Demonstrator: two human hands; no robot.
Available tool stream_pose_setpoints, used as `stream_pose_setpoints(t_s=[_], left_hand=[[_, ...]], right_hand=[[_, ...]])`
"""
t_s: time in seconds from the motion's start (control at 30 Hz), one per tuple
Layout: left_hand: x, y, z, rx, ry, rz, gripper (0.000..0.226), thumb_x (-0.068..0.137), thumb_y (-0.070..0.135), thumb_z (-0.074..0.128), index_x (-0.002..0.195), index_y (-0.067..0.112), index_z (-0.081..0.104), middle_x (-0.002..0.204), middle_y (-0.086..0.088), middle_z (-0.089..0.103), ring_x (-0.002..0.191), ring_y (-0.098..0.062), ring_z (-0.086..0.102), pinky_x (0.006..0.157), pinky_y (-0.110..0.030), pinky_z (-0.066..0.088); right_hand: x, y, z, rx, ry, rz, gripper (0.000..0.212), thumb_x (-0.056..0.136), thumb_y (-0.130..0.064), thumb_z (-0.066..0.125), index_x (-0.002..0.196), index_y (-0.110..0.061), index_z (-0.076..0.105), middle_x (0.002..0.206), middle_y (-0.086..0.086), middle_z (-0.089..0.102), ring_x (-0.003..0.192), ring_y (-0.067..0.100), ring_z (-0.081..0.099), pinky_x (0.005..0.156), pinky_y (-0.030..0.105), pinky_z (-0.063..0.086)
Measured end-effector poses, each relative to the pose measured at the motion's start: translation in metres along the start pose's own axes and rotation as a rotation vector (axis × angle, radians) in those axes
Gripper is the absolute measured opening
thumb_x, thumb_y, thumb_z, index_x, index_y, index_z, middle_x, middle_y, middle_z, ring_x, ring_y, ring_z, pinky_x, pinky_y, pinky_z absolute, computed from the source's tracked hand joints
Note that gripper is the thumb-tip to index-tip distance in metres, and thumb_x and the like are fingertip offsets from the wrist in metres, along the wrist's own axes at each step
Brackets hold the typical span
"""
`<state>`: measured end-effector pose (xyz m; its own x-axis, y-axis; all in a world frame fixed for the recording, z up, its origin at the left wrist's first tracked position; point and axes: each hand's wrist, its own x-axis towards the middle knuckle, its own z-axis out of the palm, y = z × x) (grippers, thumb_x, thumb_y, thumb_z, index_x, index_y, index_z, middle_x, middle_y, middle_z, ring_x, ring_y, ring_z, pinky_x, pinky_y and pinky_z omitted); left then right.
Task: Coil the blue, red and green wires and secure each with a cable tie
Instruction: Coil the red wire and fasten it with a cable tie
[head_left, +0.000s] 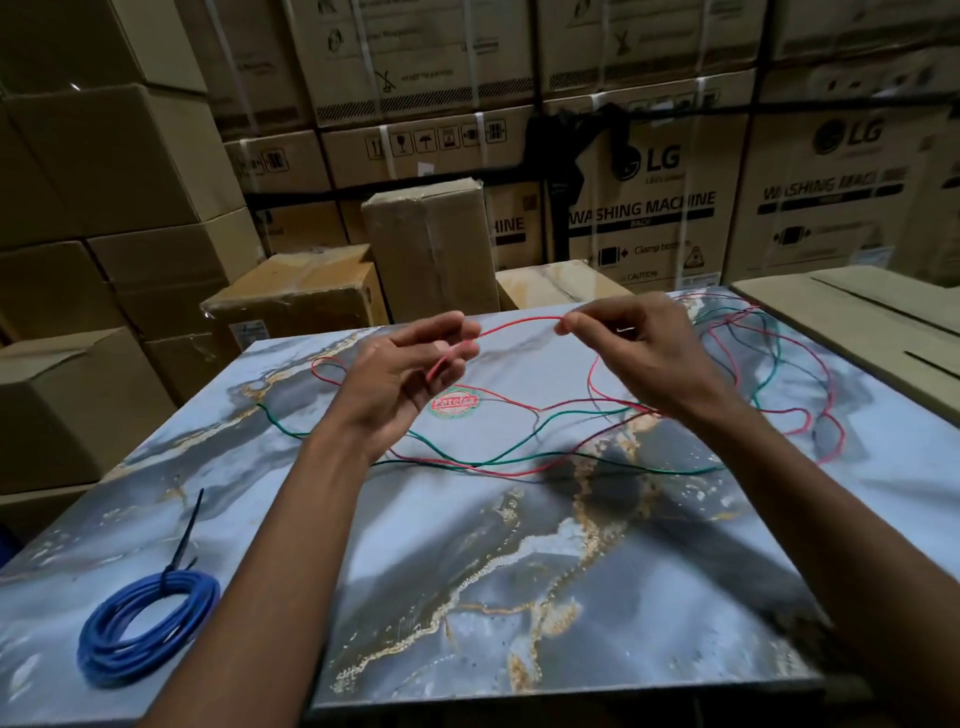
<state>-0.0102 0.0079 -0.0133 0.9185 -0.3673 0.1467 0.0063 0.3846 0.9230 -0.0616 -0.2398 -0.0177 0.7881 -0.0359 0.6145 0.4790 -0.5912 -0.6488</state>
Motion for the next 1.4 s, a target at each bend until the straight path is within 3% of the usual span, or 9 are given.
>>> stream_pose_setpoints(t_s=[0.13,0.27,0.4,0.5,0.67,0.9,1.03,1.13,1.4], left_hand=[[-0.002,0.005,0.011,0.276,-0.161,-0.063,0.038,0.096,-0.009,0.048,0.129,0.003,0.058,0.121,-0.017,0.071,0.080,-0.023,0.073,0.070,-0.026,0.060],[-0.003,0.000,0.031,0.389,-0.329,-0.215,0.035,0.103,0.000,0.041,0.135,-0.001,0.055,0.086,-0.007,0.068,0.050,-0.014,0.053,0.051,-0.023,0.041],[0.005,-0.002,0.043,0.167,-0.320,-0.236,0.037,0.105,0.037,0.042,0.117,0.007,0.059,0.061,0.004,0.029,0.045,-0.004,0.017,0.042,-0.017,0.015],[0.016,-0.001,0.048,-0.046,-0.257,-0.179,0.038,0.107,0.043,0.034,0.083,0.016,0.048,0.051,0.008,0.022,0.038,-0.003,0.017,0.036,-0.017,0.011],[0.030,0.003,0.045,-0.413,-0.221,-0.060,0.041,0.106,0.038,0.030,0.071,0.020,0.040,0.044,0.010,0.024,0.035,-0.003,0.020,0.034,-0.019,0.015],[0.024,-0.029,0.022,-0.276,-0.358,-0.093,0.030,0.096,0.027,0.041,0.079,0.012,0.060,0.052,0.007,0.026,0.047,-0.009,0.020,0.043,-0.023,0.018],[0.017,-0.039,0.016,0.171,-0.665,-0.323,0.036,0.077,0.034,0.067,0.101,0.008,0.075,0.077,-0.008,0.060,0.061,-0.017,0.048,0.056,-0.026,0.041],[0.019,-0.046,0.021,0.431,-0.804,-0.434,0.046,0.083,0.041,0.070,0.115,0.008,0.074,0.089,-0.009,0.065,0.068,-0.017,0.055,0.064,-0.025,0.047],[0.019,-0.059,0.033,0.866,-0.287,-0.074,0.054,0.099,0.049,0.054,0.079,0.003,0.077,0.061,-0.002,0.057,0.047,-0.012,0.039,0.047,-0.023,0.027]], right_hand=[[-0.003,0.003,0.003,-0.081,0.069,-0.065,0.018,0.097,-0.021,0.068,0.108,-0.011,0.080,0.079,-0.012,0.071,0.060,-0.006,0.057,0.052,0.009,0.039],[0.000,0.004,0.005,-0.006,0.138,-0.084,0.021,0.098,-0.027,0.068,0.107,-0.012,0.080,0.079,-0.008,0.074,0.061,0.006,0.061,0.053,0.016,0.042],[0.007,0.014,-0.008,0.595,-0.099,0.360,0.043,0.102,-0.044,0.055,0.102,-0.005,0.076,0.058,-0.005,0.034,0.049,0.010,0.023,0.046,0.024,0.017],[0.008,0.016,-0.015,0.853,-0.294,0.586,0.059,0.098,-0.059,0.045,0.104,-0.008,0.072,0.062,-0.004,0.034,0.053,0.010,0.018,0.049,0.024,0.011],[0.006,0.020,-0.026,0.700,-0.355,0.543,0.053,0.092,-0.060,0.054,0.097,-0.010,0.073,0.067,-0.002,0.034,0.061,0.015,0.017,0.050,0.025,0.018],[0.005,0.036,-0.033,0.694,-0.355,0.494,0.030,0.087,-0.038,0.059,0.071,-0.013,0.063,0.074,0.006,0.052,0.064,0.016,0.051,0.068,0.032,0.040],[0.002,0.042,-0.039,0.329,-0.483,0.403,0.033,0.094,-0.019,0.049,0.082,-0.001,0.075,0.086,0.023,0.071,0.079,0.023,0.065,0.077,0.031,0.050],[0.003,0.051,-0.039,0.020,-0.306,0.370,0.031,0.099,-0.012,0.051,0.085,-0.002,0.076,0.077,0.019,0.072,0.069,0.022,0.066,0.065,0.029,0.049],[-0.002,0.089,-0.038,-0.735,-0.321,0.566,0.022,0.079,-0.029,0.081,0.097,-0.017,0.081,0.101,0.012,0.073,0.092,0.028,0.065,0.076,0.030,0.052]])
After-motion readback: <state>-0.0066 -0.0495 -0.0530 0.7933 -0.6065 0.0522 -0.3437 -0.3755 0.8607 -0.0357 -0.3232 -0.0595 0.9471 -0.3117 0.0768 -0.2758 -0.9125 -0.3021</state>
